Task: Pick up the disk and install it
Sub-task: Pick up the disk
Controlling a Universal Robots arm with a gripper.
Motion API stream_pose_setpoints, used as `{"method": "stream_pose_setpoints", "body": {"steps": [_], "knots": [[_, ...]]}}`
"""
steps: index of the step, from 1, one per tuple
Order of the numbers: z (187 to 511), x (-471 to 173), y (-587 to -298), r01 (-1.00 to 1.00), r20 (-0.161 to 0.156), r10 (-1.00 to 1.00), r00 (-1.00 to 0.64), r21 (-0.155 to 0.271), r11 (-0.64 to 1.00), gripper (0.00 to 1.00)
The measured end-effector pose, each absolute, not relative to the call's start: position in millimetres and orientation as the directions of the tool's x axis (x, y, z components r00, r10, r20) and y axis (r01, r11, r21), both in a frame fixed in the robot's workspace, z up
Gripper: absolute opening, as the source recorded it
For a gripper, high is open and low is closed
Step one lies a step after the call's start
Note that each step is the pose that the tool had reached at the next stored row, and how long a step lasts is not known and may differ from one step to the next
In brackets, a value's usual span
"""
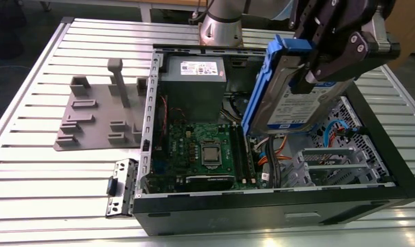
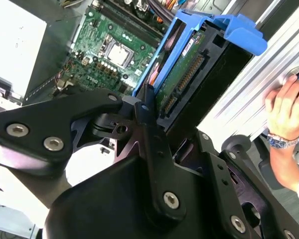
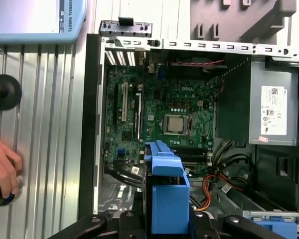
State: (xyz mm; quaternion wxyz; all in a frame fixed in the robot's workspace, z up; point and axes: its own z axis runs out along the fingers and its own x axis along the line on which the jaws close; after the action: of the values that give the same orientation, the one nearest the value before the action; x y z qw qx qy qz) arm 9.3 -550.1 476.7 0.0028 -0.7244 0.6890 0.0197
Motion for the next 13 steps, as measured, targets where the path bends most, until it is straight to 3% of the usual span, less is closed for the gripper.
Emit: {"method": "stream_pose_setpoints", "body": {"steps": [6,13], "knots": [[476.3,26.3,-550.7,-0.998,-0.033,-0.998,0.050,0.027,-0.050,0.36],[474.1,30.0,-553.5,-0.999,-0.068,-0.997,0.036,0.026,-0.038,0.36]]}}
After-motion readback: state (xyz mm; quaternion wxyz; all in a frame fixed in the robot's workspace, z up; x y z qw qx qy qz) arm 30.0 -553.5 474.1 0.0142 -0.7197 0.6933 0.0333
